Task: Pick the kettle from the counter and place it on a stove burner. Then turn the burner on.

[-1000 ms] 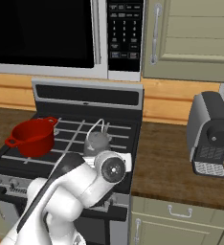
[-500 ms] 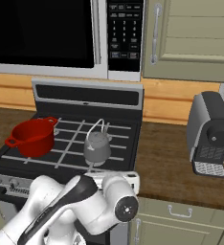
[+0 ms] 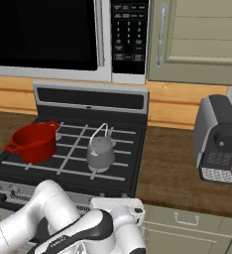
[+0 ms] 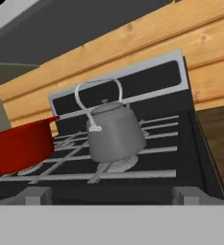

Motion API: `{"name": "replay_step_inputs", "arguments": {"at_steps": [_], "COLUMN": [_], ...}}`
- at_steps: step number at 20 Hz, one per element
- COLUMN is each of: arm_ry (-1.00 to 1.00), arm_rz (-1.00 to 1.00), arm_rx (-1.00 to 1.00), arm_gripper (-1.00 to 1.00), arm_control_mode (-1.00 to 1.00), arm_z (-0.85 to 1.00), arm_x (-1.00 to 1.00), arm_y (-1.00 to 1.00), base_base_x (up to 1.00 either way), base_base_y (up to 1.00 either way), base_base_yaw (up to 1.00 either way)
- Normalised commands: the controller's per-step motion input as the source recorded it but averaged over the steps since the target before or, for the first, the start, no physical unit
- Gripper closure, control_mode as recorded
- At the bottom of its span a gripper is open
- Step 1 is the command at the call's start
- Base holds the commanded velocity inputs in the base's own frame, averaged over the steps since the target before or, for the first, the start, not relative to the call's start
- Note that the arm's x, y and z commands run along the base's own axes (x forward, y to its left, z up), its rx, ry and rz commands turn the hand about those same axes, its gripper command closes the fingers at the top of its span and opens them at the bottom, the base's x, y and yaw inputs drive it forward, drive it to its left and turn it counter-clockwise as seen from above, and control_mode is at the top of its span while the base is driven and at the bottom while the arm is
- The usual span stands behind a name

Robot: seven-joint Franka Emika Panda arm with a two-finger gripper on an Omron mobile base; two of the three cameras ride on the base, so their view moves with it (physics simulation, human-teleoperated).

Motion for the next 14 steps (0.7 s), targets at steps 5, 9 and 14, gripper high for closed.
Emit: {"name": "replay_step_inputs", "arguments": {"at_steps": [5, 9, 14], "arm_ry": [-0.03, 0.00, 0.00], "arm_rz": [-0.02, -0.09, -0.08], "arm_rx": [0.01, 0.00, 0.00], "arm_gripper": [-1.00, -1.00, -1.00], "arm_control_mode": [-1.00, -1.00, -1.00], "arm_z": [-0.37, -0.22, -0.14], "arm_x": [-0.10, -0.16, -0.06], "arm_y": [0.00, 0.00, 0.02], "base_base_x": [0.00, 0.00, 0.00], "base_base_y": [0.00, 0.00, 0.00], "base_base_yaw": [0.00, 0.00, 0.00]}}
